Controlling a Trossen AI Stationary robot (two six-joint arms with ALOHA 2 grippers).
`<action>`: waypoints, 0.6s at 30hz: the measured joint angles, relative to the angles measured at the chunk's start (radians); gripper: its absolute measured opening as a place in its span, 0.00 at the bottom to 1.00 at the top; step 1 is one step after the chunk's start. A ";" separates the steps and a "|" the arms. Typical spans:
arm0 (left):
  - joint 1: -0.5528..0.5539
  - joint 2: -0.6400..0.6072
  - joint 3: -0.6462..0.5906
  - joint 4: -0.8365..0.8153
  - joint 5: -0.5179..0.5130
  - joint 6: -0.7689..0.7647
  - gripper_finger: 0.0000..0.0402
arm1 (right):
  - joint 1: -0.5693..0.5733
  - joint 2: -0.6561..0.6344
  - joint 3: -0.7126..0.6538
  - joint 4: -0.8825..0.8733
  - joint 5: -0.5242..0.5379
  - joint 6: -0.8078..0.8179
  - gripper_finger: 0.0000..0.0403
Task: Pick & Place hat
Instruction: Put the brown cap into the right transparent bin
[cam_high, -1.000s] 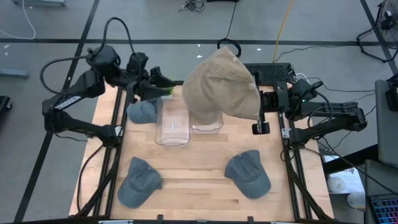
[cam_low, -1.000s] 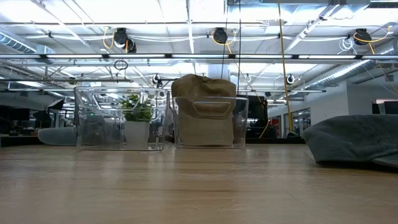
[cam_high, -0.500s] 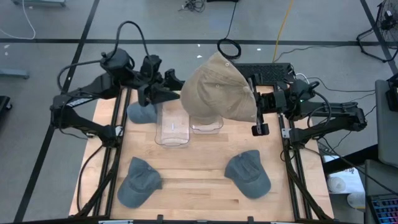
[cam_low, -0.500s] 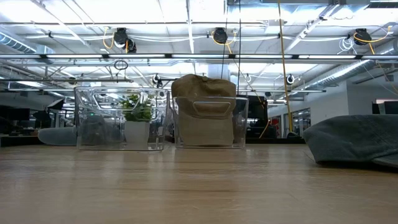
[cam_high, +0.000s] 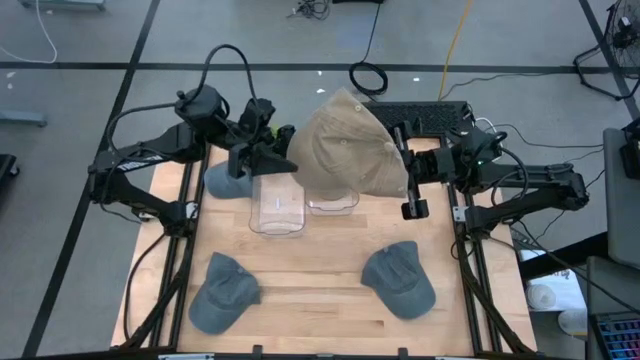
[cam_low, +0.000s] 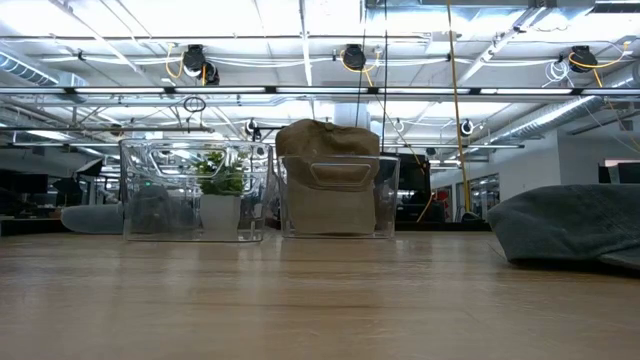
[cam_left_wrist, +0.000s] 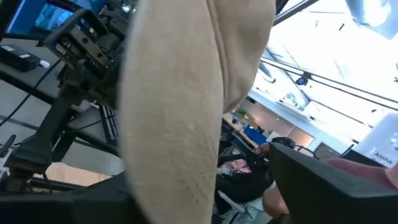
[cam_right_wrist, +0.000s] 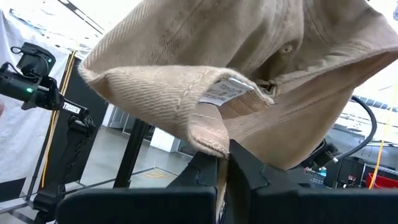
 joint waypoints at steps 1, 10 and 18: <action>0.000 0.000 0.000 0.000 0.003 -0.001 0.63 | 0.000 0.000 0.000 0.000 0.000 0.000 0.00; 0.000 0.000 0.000 0.000 0.004 -0.003 0.44 | 0.000 0.000 0.000 0.001 0.000 0.000 0.00; 0.002 0.000 0.000 0.012 0.006 0.004 0.29 | 0.000 0.000 0.000 0.001 0.002 -0.001 0.01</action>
